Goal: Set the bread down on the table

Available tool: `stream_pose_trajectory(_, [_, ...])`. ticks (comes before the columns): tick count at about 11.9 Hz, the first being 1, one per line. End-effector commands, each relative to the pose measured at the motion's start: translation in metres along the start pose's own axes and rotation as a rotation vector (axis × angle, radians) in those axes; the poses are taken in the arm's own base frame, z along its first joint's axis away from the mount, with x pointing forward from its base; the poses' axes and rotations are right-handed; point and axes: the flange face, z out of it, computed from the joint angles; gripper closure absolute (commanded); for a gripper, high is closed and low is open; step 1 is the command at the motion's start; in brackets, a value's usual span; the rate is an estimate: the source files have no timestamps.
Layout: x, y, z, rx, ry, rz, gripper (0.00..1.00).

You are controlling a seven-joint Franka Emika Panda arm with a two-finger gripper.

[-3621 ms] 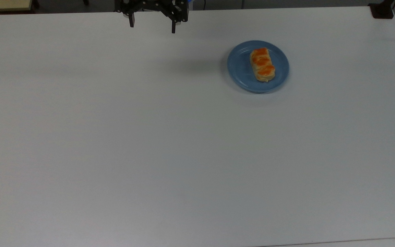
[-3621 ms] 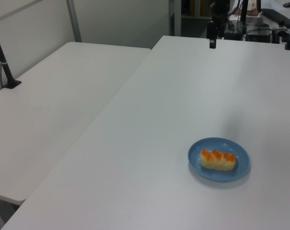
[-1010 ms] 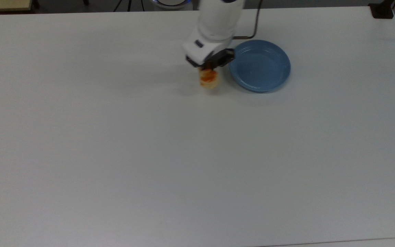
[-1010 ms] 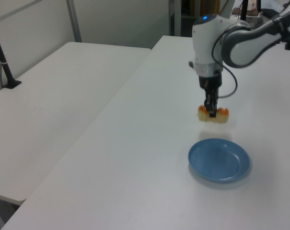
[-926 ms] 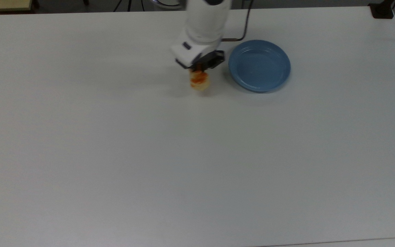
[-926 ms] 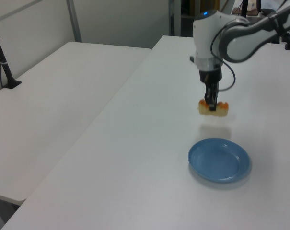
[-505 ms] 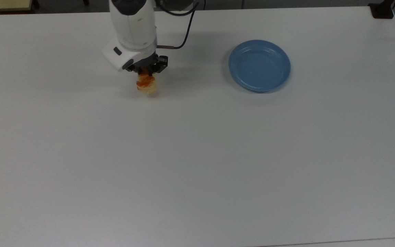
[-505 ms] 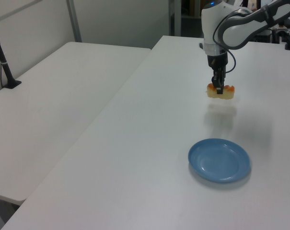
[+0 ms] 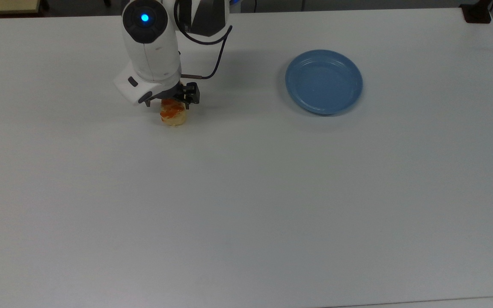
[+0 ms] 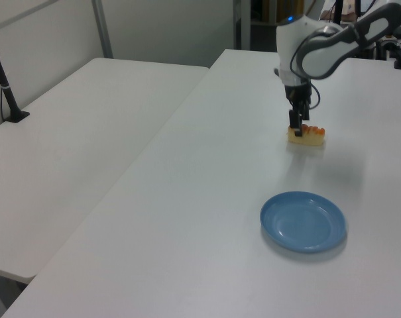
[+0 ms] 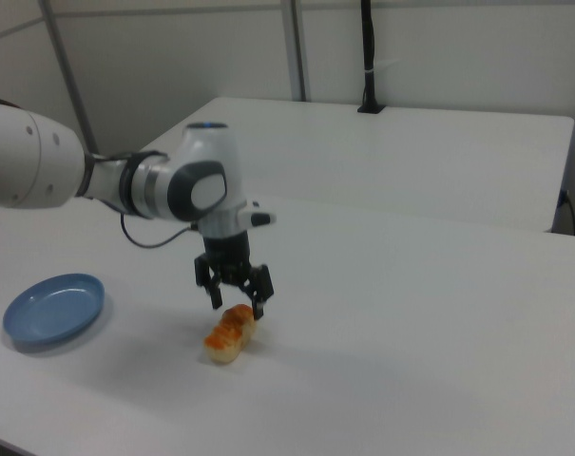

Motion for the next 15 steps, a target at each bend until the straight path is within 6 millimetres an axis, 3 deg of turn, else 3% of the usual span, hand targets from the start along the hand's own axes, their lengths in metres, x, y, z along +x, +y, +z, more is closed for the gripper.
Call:
stream_pose_trajectory(1, [0.005, 0.001, -0.082, -0.013, -0.004, 0.012, 0.0])
stream_pose_trajectory(4, [-0.007, -0.024, -0.163, 0.037, 0.065, 0.002, 0.0])
stream_pose_trajectory(5, [-0.016, -0.038, -0.19, 0.03, 0.096, -0.02, 0.0])
stream_pose_trajectory(7, [-0.047, -0.047, -0.235, 0.022, 0.132, -0.033, 0.0])
stream_pose_trajectory(9, [-0.075, -0.056, -0.26, 0.015, 0.115, -0.049, 0.0])
stream_pose_trajectory(11, [-0.088, -0.054, -0.269, 0.024, 0.104, -0.046, 0.0])
stream_pose_trajectory(15, [-0.09, -0.047, -0.273, 0.046, 0.116, -0.032, 0.0])
